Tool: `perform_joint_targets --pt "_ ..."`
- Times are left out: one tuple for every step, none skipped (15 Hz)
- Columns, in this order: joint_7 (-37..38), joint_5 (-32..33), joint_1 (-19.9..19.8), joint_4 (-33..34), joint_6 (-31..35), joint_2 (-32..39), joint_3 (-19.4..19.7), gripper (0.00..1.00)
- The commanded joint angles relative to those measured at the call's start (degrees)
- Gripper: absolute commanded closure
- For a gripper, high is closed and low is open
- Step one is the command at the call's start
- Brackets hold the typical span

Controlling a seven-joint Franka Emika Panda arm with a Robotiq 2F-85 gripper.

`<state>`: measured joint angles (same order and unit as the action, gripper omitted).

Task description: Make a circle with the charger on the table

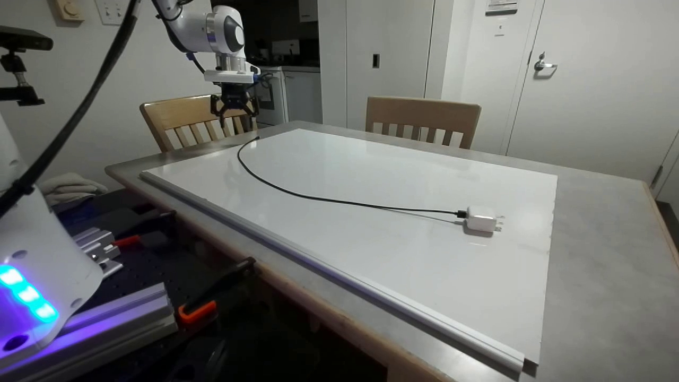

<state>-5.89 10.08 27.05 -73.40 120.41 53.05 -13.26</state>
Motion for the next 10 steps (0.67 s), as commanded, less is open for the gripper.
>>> perform_joint_targets --pt "1.59 1.12 1.54 3.05 1.7 2.65 1.69 0.0" --pt "1.97 1.09 1.68 3.47 1.99 3.14 1.84 0.0" --pt "2.18 1.02 1.75 3.76 2.34 3.57 1.9 0.0" --pt "2.56 0.85 1.78 3.87 3.01 4.06 2.01 0.0" --pt "3.05 0.94 1.5 3.44 4.23 4.23 1.82 0.0" --pt "3.42 0.87 1.46 3.57 5.05 4.61 1.8 0.0" --pt "3.65 1.09 1.49 3.53 6.14 5.01 1.96 0.0" --pt "3.84 1.21 1.46 3.33 7.34 5.18 2.04 0.0" --pt "4.07 1.26 1.38 3.1 8.35 5.26 2.11 0.0" --pt "4.27 1.3 1.37 3.05 9.22 5.43 2.25 0.0"
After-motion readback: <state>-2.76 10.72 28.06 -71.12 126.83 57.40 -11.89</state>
